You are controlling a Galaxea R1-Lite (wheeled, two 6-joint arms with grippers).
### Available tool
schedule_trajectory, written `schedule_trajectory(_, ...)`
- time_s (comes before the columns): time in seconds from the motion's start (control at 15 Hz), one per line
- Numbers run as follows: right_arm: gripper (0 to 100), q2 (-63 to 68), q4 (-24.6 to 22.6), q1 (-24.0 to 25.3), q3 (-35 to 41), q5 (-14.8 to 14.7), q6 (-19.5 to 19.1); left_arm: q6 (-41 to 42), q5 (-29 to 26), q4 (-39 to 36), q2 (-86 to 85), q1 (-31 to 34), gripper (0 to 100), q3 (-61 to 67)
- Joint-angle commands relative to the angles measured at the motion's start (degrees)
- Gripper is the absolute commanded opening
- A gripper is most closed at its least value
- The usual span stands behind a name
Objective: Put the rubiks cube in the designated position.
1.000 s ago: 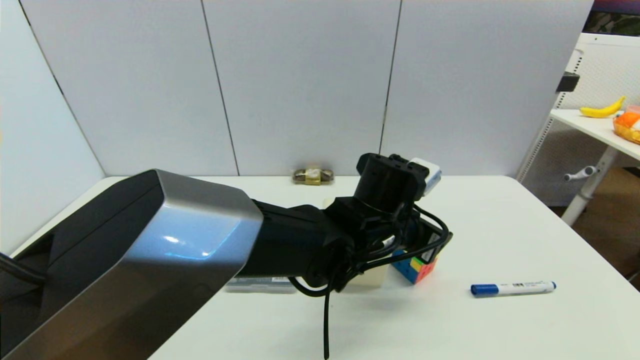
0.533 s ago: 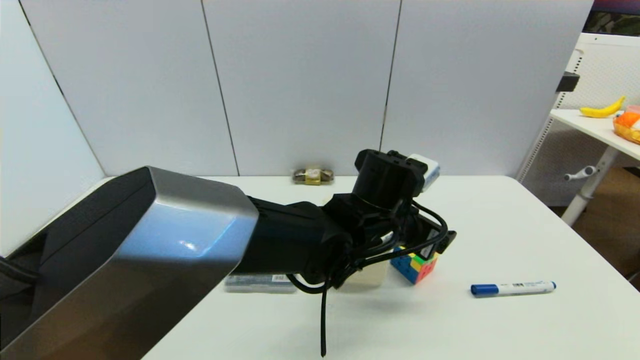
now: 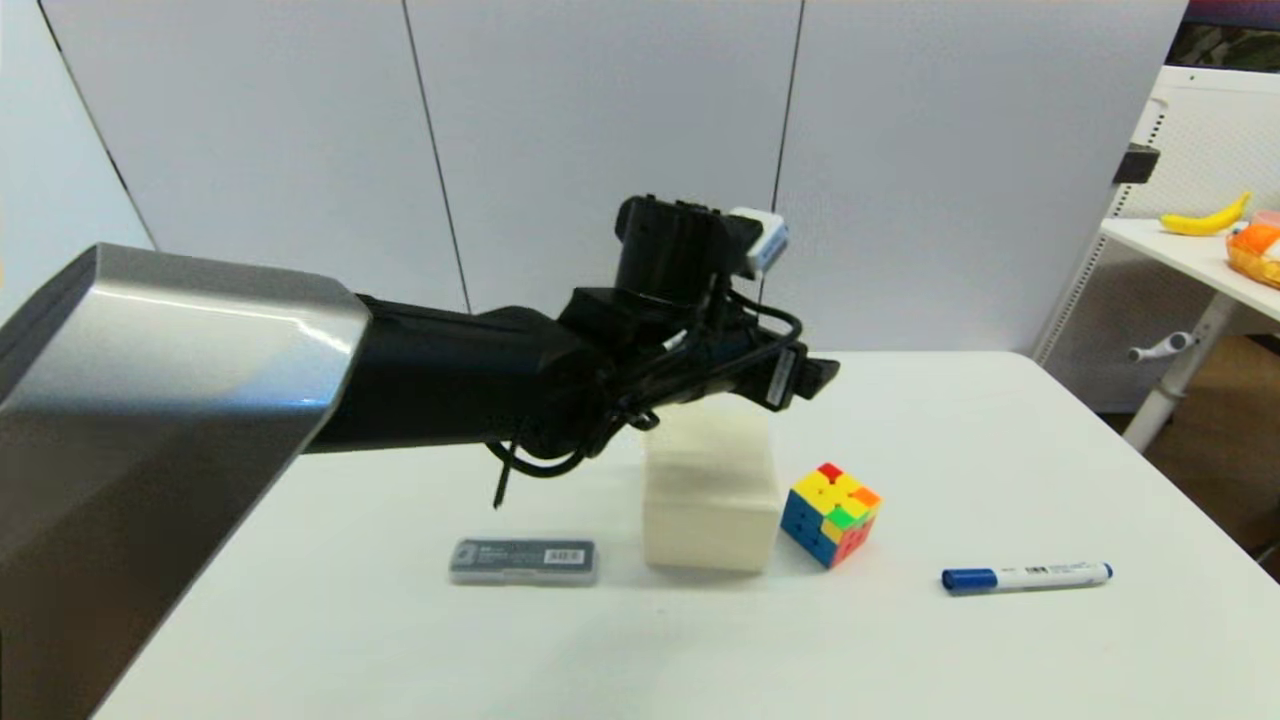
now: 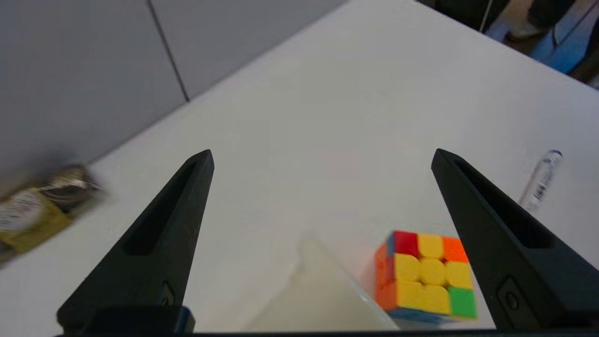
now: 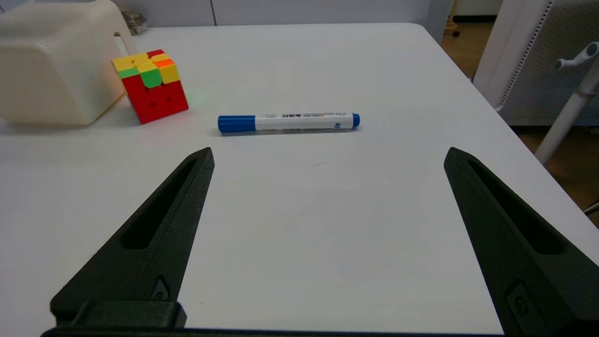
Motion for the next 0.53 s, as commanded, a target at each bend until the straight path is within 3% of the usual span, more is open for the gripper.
schedule_trajectory(0.07, 100, 0.07, -0.04, 0.0, 0.18, -0.02, 0.0, 0.15, -0.32, 0.76, -1.06, 5.94, 100, -1.74)
schedule_trajectory(0.33, 100, 0.07, -0.04, 0.0, 0.18, -0.02, 0.0, 0.32, -0.24, 1.56, -7.57, 15.79, 100, 7.49)
schedule_trajectory(0.53, 100, 0.07, -0.04, 0.0, 0.18, -0.02, 0.0, 2.78, 2.14, 1.64, -15.3, 28.18, 100, 17.86)
